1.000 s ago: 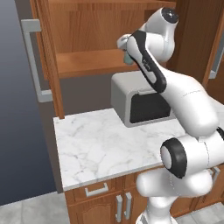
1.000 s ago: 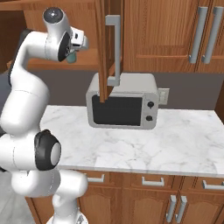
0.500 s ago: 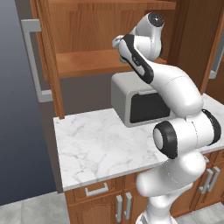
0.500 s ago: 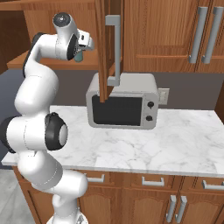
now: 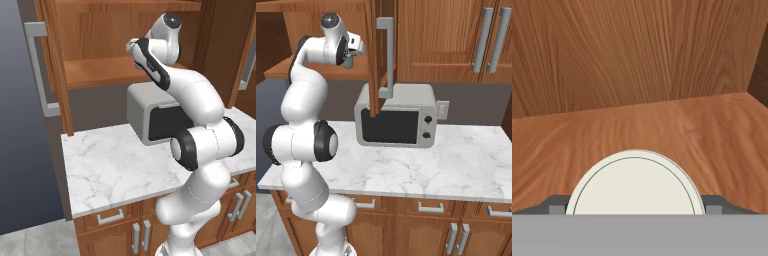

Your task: Sort all alcoholic drinks to one cabinet, and non-alcoholic drinks to the other.

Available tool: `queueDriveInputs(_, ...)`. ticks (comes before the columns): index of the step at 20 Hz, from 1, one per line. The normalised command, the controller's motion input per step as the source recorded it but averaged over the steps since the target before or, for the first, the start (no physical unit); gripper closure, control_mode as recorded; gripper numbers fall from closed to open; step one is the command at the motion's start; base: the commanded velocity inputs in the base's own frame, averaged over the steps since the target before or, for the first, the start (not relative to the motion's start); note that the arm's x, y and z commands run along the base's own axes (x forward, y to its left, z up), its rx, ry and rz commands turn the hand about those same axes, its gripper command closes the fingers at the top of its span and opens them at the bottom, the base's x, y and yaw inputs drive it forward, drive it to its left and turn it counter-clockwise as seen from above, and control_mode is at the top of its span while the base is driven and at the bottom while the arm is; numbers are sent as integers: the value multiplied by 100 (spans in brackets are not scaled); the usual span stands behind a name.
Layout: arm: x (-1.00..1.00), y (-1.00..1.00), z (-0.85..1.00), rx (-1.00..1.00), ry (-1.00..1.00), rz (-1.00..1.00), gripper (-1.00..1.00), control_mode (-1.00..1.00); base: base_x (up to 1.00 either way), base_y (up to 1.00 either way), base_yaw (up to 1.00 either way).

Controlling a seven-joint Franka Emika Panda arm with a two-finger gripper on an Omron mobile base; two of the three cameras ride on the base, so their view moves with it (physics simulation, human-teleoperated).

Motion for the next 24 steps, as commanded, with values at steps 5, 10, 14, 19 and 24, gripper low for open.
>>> queueDriveInputs(5, 22, 1, -1, 0, 0, -3, -100, -100, 0, 0, 0)
queueDriveInputs(10, 2, 0, 0, 0, -2, -1, -100, -100, 0, 0, 0)
queueDriveInputs(14, 2, 0, 0, 0, -5, 0, -100, -100, 0, 0, 0)
queueDriveInputs(19, 25, 0, 0, 0, -2, 0, -100, -100, 0, 0, 0)
queueDriveInputs(24, 55, 7, 0, 0, -1, 0, -100, -100, 0, 0, 0)
